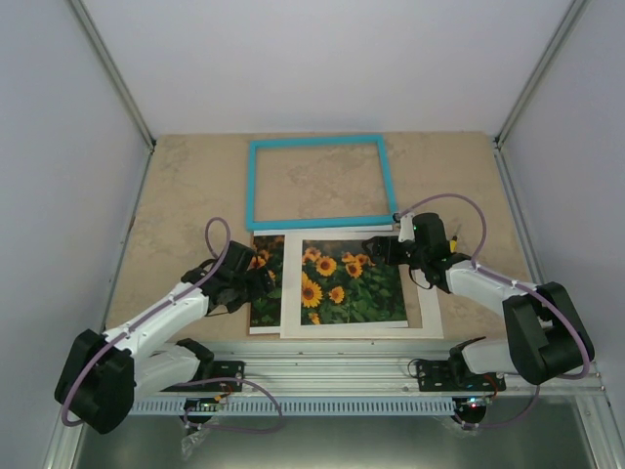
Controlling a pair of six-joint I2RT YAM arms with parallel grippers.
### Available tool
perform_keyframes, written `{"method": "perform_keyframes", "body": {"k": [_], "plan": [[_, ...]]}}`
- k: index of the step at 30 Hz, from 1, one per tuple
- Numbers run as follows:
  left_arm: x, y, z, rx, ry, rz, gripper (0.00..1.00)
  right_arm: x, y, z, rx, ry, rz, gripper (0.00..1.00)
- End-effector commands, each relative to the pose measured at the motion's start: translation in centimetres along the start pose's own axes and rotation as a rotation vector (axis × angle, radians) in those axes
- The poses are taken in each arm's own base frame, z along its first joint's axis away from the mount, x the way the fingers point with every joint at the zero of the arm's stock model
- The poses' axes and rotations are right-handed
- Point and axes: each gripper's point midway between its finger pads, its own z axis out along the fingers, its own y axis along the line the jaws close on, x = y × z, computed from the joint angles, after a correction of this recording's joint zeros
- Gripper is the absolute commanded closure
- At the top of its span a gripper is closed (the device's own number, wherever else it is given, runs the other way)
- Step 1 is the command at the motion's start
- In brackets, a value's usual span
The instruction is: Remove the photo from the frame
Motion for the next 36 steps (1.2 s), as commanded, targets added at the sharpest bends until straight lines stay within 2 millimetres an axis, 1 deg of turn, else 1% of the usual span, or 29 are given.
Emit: {"method": "perform_keyframes", "body": {"k": [1,8,16,22,30,36], "plan": [[1.8,0.4,0.1,0.011,0.074,-0.021,0.09,-1.2,0.8,-0.3,-0.015,-0.030,-0.028,0.02],[3.1,0.9,0.8,-0.041,0.128,-0.008,0.11,-1.1,0.7,-0.1,-0.014,-0.026,-0.026,0.02],[3.6,1.0,0.9,-0.052,0.142,0.002,0.12,-1.0,0.8,-0.1,-0.019,-0.023,-0.025,0.02],[3.3,0.2,0.1,-0.021,0.128,0.006,0.14,-1.1,0.9,-0.2,-0.026,-0.024,-0.027,0.02],[3.3,-0.9,0.4,0.033,0.138,-0.005,0.15,-1.1,1.1,-0.3,-0.030,-0.026,-0.031,0.03],[2.9,-2.4,-0.3,0.119,0.113,-0.036,0.16,-1.0,1.3,-0.2,-0.040,-0.022,-0.037,0.02]]}}
